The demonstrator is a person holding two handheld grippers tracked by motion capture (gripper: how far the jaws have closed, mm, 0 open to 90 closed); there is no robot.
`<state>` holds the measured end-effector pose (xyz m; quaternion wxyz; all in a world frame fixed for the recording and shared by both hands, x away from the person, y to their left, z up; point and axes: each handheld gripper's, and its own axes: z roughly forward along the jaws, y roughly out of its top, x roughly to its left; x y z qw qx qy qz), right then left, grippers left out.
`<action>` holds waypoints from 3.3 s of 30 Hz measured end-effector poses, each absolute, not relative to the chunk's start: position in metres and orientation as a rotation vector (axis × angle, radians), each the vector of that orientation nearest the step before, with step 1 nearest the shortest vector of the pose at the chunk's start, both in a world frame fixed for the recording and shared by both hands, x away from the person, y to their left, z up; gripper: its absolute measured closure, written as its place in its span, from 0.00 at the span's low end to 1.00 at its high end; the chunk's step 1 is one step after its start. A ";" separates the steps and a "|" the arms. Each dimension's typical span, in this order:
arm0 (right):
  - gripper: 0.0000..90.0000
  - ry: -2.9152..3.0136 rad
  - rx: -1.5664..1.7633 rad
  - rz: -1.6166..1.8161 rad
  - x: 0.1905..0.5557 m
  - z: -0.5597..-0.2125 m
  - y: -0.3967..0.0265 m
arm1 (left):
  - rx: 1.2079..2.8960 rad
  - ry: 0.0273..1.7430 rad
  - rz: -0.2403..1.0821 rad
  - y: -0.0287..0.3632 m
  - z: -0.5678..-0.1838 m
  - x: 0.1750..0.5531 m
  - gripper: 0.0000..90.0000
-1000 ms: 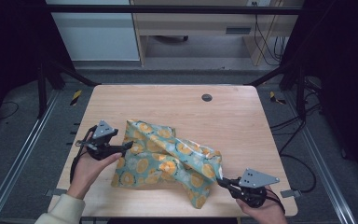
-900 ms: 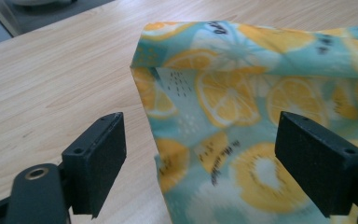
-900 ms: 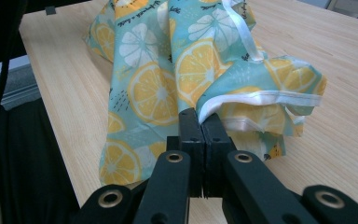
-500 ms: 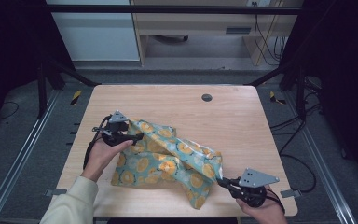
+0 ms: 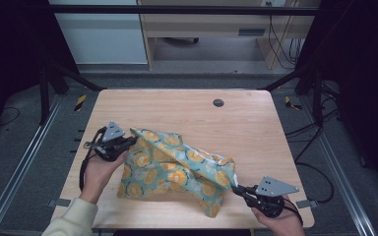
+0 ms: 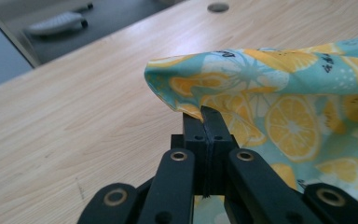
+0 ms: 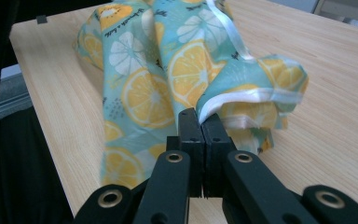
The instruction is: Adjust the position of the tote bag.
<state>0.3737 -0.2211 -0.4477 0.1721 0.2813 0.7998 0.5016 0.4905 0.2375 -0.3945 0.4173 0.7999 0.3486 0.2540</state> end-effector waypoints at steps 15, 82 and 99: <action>0.99 2.351 0.796 1.362 0.367 -0.456 -0.218 | 1.994 0.717 0.596 0.265 -0.410 0.394 1.00; 1.00 2.499 0.901 1.029 0.424 -0.483 -0.203 | 2.493 0.618 0.651 0.217 -0.484 0.456 1.00; 1.00 2.445 0.943 1.043 0.450 -0.481 -0.200 | 2.440 0.699 0.680 0.219 -0.486 0.484 1.00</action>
